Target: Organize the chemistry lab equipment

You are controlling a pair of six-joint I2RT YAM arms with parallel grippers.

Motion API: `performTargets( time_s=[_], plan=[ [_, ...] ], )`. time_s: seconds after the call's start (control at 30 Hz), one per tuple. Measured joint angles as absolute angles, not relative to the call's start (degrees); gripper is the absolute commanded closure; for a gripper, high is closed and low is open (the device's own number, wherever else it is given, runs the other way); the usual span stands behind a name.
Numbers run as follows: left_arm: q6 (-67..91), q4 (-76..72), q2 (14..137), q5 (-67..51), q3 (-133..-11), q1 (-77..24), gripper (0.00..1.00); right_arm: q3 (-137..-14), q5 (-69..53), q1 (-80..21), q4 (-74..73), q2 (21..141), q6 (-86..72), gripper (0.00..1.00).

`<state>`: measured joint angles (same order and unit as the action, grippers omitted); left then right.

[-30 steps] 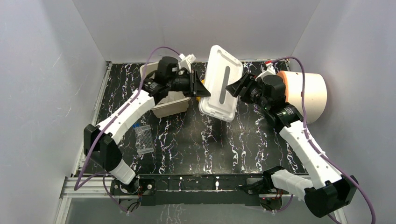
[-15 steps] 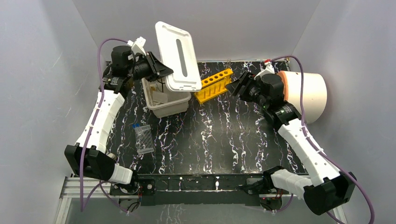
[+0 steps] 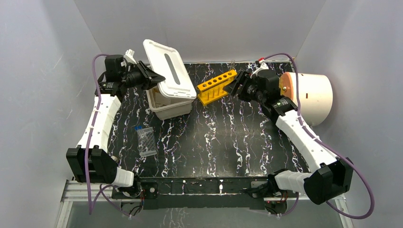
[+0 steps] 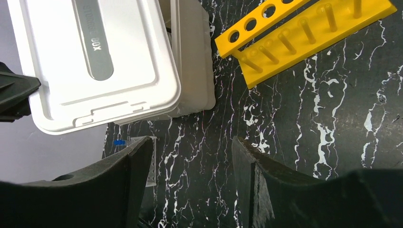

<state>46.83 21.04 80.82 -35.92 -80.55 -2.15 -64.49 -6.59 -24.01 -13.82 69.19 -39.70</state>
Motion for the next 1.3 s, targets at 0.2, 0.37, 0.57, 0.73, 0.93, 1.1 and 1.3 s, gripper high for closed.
performTargets(
  time_s=[0.2,0.37,0.57,0.73,0.93,1.1,1.3],
  plan=[
    [47.57,21.52,81.03,-39.53,-78.46,0.58,1.00,-65.28,-8.16,-24.01,-13.52,71.79,-39.83,0.30],
    [47.57,21.65,81.69,-42.44,-78.11,4.16,1.00,-65.30,-9.32,-24.01,-13.50,72.95,-39.83,0.31],
    [47.55,21.45,82.41,-44.86,-76.66,6.68,1.00,-65.58,-10.44,-24.01,-13.34,74.35,-39.83,0.31],
    [46.15,21.74,83.68,-44.88,-76.31,7.16,0.90,-65.93,-10.96,-24.01,-13.13,75.72,-39.83,0.31],
    [42.04,24.56,85.01,-44.07,-76.34,7.18,0.82,-66.02,-11.35,-24.01,-13.08,76.23,-39.83,0.31],
    [38.98,27.51,85.65,-42.41,-76.93,7.33,0.88,-66.24,-11.84,-24.01,-13.02,76.34,-39.83,0.31],
    [37.93,28.60,86.06,-42.85,-77.28,8.23,1.00,-66.24,-12.19,-24.01,-12.97,76.34,-39.86,0.32]
  ],
)
